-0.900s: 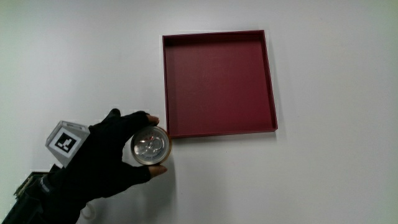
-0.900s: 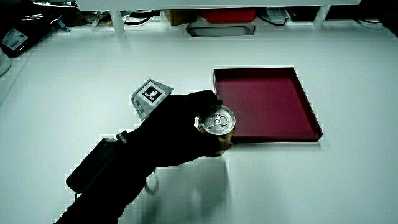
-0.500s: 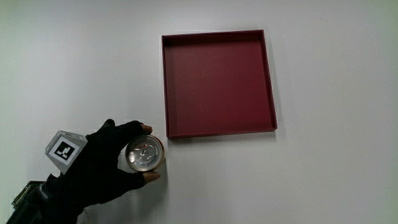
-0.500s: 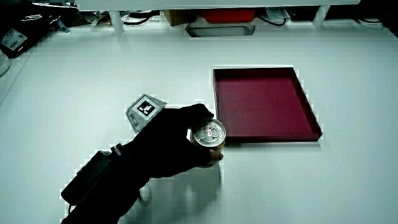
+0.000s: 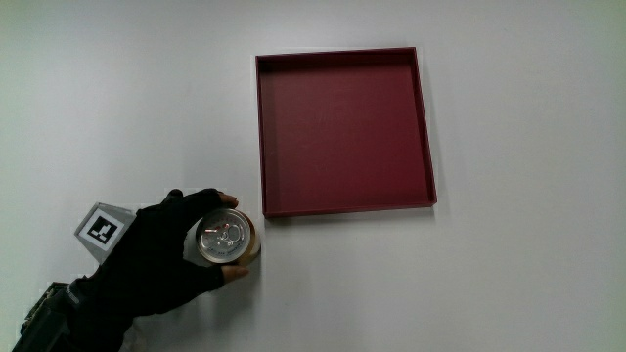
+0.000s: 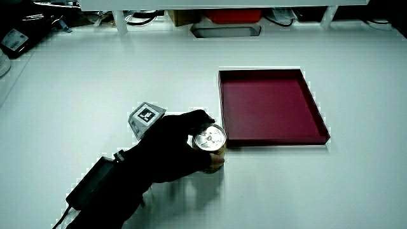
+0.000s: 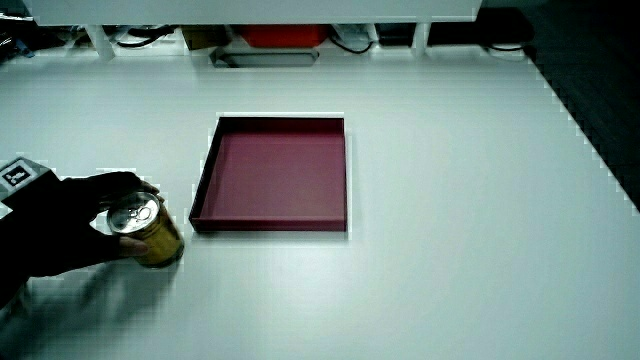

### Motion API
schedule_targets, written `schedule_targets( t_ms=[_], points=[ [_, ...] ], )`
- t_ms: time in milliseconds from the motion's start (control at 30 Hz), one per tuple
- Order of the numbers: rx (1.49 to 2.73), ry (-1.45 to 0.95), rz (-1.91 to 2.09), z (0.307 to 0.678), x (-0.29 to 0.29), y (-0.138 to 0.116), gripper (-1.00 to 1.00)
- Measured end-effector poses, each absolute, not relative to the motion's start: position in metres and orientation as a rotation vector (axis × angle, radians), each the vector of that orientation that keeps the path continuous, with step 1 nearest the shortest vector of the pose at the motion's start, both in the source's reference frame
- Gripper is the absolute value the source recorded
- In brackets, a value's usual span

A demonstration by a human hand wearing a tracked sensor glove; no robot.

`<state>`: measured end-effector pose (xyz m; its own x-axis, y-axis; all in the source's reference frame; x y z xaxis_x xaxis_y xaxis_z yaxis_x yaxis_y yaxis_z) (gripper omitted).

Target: Place red bull on desk

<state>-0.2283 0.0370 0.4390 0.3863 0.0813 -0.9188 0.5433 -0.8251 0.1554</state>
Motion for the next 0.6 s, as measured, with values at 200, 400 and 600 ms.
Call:
schedule_targets(
  t_ms=[200,400,600],
  points=[
    [2.191,0.500,-1.434,0.4424,-0.2306,0.0357,0.00],
    [2.181,0.500,-1.443,0.4433,-0.2303,0.0352,-0.07],
    [2.121,0.485,-1.398,0.4422,-0.2265,0.0312,-0.47]
  ],
)
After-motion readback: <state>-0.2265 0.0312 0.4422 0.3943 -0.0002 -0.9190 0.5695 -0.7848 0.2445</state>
